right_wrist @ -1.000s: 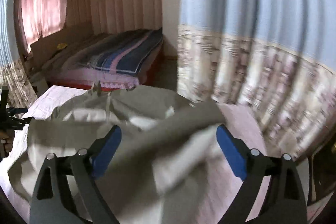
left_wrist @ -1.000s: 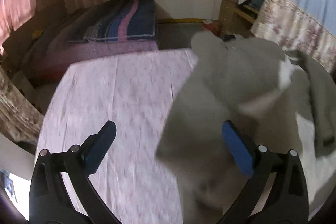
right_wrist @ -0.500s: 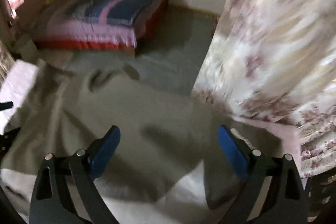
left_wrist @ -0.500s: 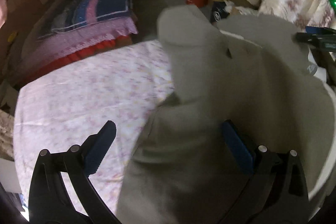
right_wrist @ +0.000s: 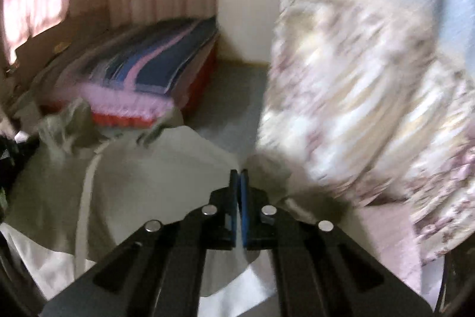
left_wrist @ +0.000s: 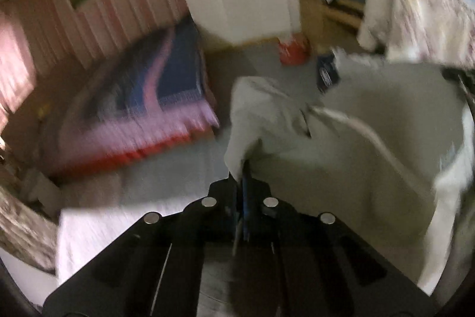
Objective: Fold large clothes
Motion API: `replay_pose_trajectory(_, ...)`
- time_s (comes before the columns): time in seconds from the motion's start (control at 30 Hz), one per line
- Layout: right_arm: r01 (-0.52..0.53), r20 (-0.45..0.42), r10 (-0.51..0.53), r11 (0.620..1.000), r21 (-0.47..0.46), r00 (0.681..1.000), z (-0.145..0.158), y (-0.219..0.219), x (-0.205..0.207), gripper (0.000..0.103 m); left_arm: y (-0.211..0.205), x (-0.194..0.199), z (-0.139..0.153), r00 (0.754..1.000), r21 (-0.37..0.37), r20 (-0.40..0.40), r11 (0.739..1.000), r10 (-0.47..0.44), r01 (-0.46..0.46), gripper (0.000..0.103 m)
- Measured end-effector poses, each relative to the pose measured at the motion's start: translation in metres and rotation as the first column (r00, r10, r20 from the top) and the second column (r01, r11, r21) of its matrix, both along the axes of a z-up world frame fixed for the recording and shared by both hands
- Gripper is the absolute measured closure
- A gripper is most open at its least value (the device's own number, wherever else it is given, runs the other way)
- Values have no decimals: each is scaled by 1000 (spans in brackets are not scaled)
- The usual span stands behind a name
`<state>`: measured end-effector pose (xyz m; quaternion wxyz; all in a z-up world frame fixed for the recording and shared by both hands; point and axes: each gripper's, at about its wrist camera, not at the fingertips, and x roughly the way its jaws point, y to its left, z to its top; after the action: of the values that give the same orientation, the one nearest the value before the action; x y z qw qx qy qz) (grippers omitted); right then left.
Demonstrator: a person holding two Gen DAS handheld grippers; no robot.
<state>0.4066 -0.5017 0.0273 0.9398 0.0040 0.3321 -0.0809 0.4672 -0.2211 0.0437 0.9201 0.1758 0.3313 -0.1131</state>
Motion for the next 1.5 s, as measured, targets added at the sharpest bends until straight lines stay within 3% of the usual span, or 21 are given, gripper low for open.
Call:
replay_pose_trajectory(0.1, 81, 25, -81, 997, 7, 996, 2, -16, -9, 97, -26, 11, 14, 992, 84, 117, 996, -41, 31, 83)
replay_pose_trajectory(0.13, 82, 8, -82, 995, 52, 997, 2, -24, -13, 95, -33, 8, 16, 984, 126, 171, 992, -44, 22, 67)
replay_pose_trajectory(0.17, 74, 8, -74, 994, 79, 997, 4, -27, -18, 67, -35, 5, 18, 978, 149, 205, 989, -44, 14, 37)
replay_pose_trajectory(0.2, 62, 20, -64, 994, 89, 998, 7, -28, -27, 30, -34, -1, 22, 972, 158, 230, 987, -50, 14, 23)
replay_pose_trajectory(0.23, 46, 47, -50, 995, 85, 998, 13, -27, -41, 24, -30, -5, 27, 969, 144, 241, 990, -47, 13, 7)
replay_pose_trajectory(0.33, 0, 66, -6, 996, 85, 998, 23, -20, -83, 24, 0, -28, 49, 980, 46, 196, 999, -22, 13, 6)
replay_pose_trajectory(0.4, -19, 43, 14, 994, 106, 999, 22, -18, -113, 17, 28, -52, 58, 990, -19, 141, 1000, 17, -15, 6)
replay_pose_trajectory(0.47, -19, 21, 16, 994, 111, 1000, 13, -21, -155, 17, 59, -87, 54, 995, -73, 84, 996, 56, -50, 3)
replay_pose_trajectory(0.6, 33, -67, -29, 998, 58, 997, -25, -33, -240, 13, 119, -173, 7, 996, -75, -48, 994, 76, -79, 3)
replay_pose_trajectory(0.7, 64, -134, -52, 994, 89, 990, -61, -46, -307, 13, 158, -234, -32, 984, -69, -137, 990, 110, -121, 3)
replay_pose_trajectory(0.83, 65, -140, -35, 974, 216, 990, -75, -48, -345, 13, 185, -284, -66, 970, -110, -217, 984, 111, -138, 3)
replay_pose_trajectory(0.97, 27, -156, 21, 954, 299, 988, -92, -30, -350, 13, 179, -294, -82, 949, -158, -312, 983, 38, -91, 3)
replay_pose_trajectory(1.03, -28, -165, 85, 946, 323, 983, -96, -14, -346, 15, 169, -295, -92, 940, -137, -342, 989, 0, -50, 3)
replay_pose_trajectory(1.07, -43, -162, 100, 945, 323, 982, -96, -7, -345, 32, 164, -294, -98, 934, -117, -358, 993, -14, -30, 6)
replay_pose_trajectory(1.13, -63, -151, 110, 955, 289, 982, -94, 3, -344, 58, 165, -297, -97, 929, -166, -366, 986, -45, -18, 13)
replay_pose_trajectory(1.17, -77, -146, 125, 952, 295, 981, -92, 6, -343, 80, 163, -299, -95, 931, -167, -360, 986, -56, -5, 31)
replay_pose_trajectory(1.2, -84, -138, 130, 951, 297, 982, -90, 9, -344, 89, 161, -300, -91, 934, -168, -351, 986, -63, 4, 49)
replay_pose_trajectory(1.23, -90, -134, 131, 957, 275, 982, -85, 13, -344, 91, 159, -301, -87, 935, -182, -348, 983, -73, 9, 85)
replay_pose_trajectory(1.27, -97, -129, 134, 961, 258, 983, -80, 16, -346, 94, 158, -305, -85, 931, -210, -356, 978, -81, 5, 97)
replay_pose_trajectory(1.33, -108, -100, 136, 964, 243, 986, -69, 17, -354, 95, 152, -313, -82, 938, -216, -337, 976, -81, 7, 101)
replay_pose_trajectory(1.5, -117, -62, 131, 974, 194, 989, -45, 2, -383, 96, 167, -371, -59, 946, -358, -309, 934, -94, -24, 102)
